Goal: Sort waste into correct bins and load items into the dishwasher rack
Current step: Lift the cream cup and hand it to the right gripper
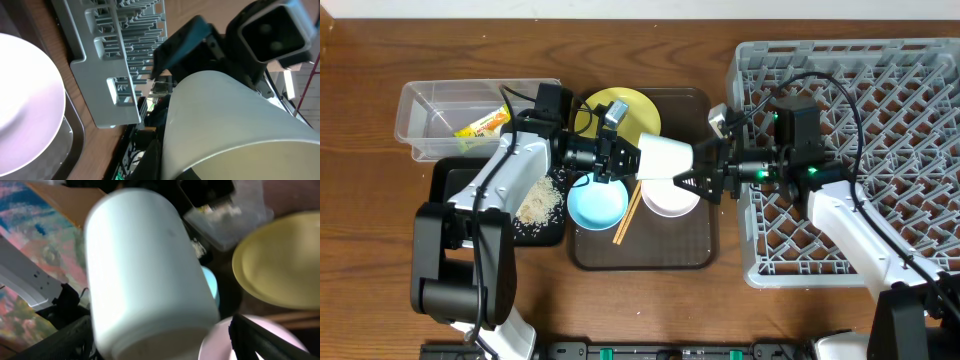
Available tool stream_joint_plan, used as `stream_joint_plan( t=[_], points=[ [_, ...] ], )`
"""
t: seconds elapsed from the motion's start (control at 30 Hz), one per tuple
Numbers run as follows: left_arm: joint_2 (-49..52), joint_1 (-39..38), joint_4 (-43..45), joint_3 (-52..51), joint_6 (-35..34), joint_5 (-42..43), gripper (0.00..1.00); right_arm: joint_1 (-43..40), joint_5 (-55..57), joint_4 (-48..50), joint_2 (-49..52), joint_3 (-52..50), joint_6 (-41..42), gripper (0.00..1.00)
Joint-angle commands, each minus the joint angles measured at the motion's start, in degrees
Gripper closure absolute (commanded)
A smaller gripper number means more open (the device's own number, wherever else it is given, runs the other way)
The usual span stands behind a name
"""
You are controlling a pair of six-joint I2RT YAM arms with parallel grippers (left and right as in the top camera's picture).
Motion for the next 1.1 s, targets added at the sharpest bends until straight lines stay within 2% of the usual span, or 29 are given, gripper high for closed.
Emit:
stream_joint_plan(
  t=[0.0,0.3,0.47,0.6,0.83,0.9,0.97,1.07],
  points=[
    [0.13,0.2,0.07,0.83,0.37,1.38,0.94,1.16,-2.6,3.15,0.17,0.87,3.5,0.15],
    [0.13,0.2,0.07,0.83,0.35,1.4,0.94,3.74,-2.82,7.17,0.17,0.87,5.42,0.18],
    [0.13,0.2,0.07,0.83,0.35,1.4,0.94,4.37,-2.75,7.19,0.17,0.87,5.4,0.27],
    [0.13,0.2,0.07,0.83,0.35,1.4,0.94,4.33,-2.6,7.21,0.17,0.87,5.4,0.38],
    [0.11,0.2,0.07,0.83,0.35,1.4,0.94,4.33,-2.58,7.21,0.17,0.87,5.4,0.48],
    [0.11,0.2,0.07,0.83,0.35,1.38,0.94,4.33,-2.6,7.17,0.17,0.87,5.42,0.55],
    [0.11,0.2,0.07,0.83,0.37,1.29,0.92,4.33,-2.62,7.15,0.17,0.87,5.42,0.59],
    [0.11,0.2,-0.09,0.83,0.37,-3.21,0.78,4.33,-2.6,6.91,0.17,0.87,5.42,0.69]
  ],
)
